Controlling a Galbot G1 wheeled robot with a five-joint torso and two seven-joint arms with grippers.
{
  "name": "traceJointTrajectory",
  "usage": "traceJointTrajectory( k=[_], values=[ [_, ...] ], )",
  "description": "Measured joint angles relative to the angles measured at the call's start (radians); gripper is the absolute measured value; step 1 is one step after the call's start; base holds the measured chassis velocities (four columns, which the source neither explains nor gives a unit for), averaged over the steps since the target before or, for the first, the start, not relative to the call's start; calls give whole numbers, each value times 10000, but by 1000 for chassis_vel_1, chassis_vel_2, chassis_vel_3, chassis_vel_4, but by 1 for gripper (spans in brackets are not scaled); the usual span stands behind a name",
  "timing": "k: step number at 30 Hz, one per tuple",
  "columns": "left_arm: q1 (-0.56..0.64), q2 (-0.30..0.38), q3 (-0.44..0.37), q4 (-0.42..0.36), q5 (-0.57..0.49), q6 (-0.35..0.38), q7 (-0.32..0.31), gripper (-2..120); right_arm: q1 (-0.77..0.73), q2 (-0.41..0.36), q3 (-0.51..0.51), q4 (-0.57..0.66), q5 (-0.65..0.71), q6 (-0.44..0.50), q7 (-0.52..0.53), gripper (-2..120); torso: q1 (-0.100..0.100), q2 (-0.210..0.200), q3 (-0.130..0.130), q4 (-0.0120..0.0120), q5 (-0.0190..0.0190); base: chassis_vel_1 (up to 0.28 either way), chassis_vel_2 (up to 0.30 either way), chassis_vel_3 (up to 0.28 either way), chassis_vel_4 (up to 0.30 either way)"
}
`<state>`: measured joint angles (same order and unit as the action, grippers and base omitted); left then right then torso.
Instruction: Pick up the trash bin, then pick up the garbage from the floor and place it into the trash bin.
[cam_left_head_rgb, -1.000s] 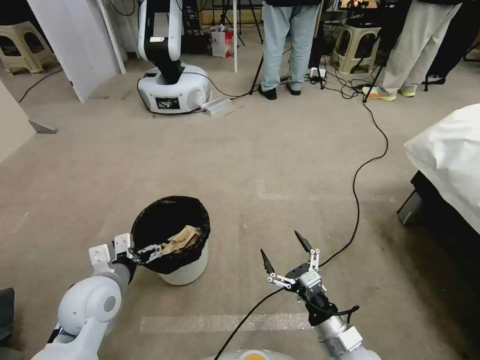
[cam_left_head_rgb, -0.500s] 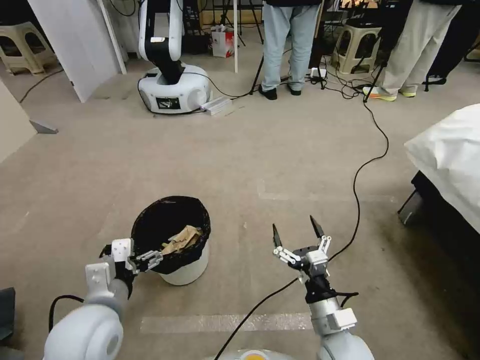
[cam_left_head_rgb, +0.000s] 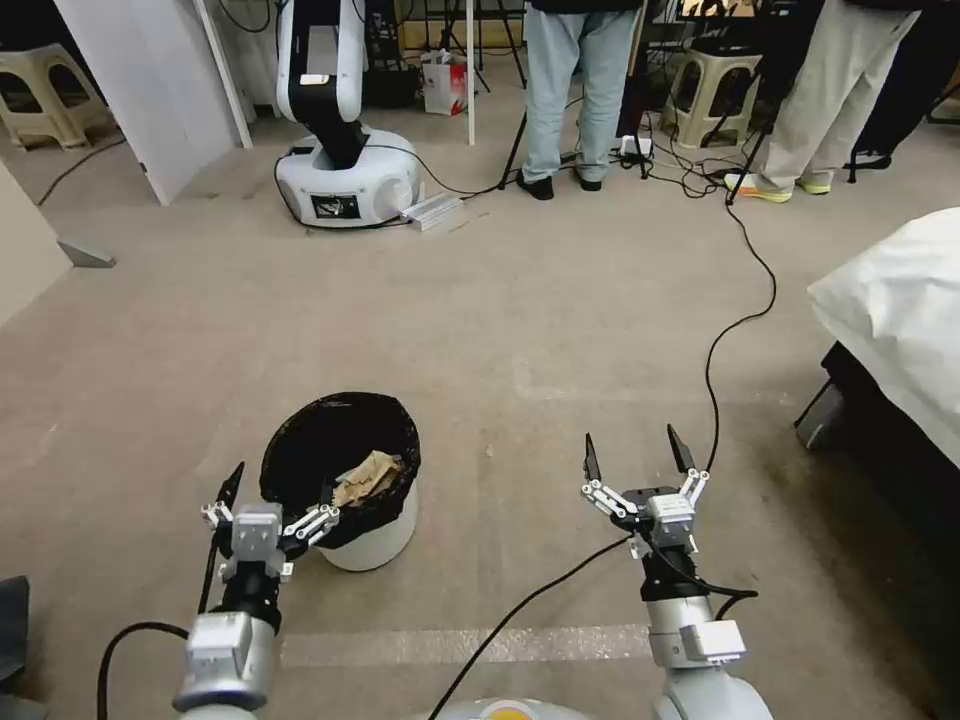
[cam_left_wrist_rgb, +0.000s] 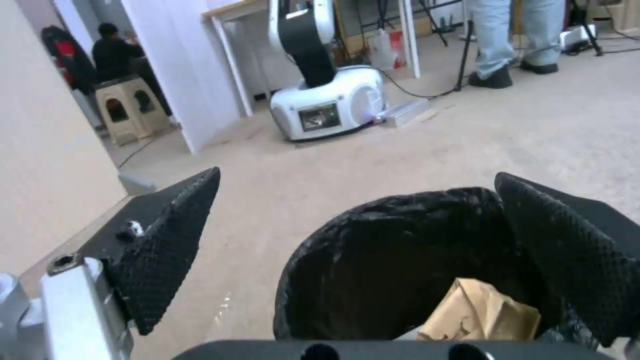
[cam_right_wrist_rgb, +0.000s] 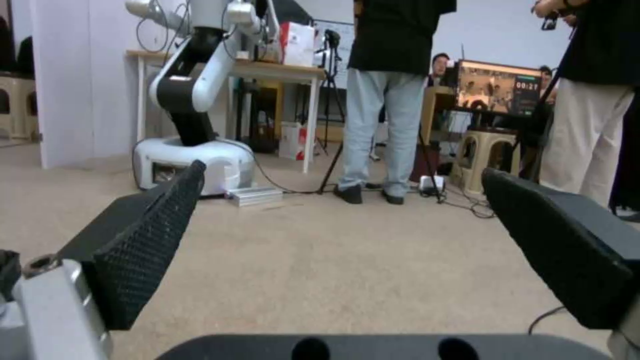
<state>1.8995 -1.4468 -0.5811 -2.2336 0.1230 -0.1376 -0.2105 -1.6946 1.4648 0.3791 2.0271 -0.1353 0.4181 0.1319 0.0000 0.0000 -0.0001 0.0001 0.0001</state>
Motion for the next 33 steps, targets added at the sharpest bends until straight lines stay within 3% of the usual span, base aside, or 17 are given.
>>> traceJointTrajectory(
  k=[33],
  values=[
    [-5,-42,31,59,-76,24,-158,100,-41,23,-13,-70,-121,70,-1,100,-1,0,0,-1,-1,0,0,0,0]
  ],
)
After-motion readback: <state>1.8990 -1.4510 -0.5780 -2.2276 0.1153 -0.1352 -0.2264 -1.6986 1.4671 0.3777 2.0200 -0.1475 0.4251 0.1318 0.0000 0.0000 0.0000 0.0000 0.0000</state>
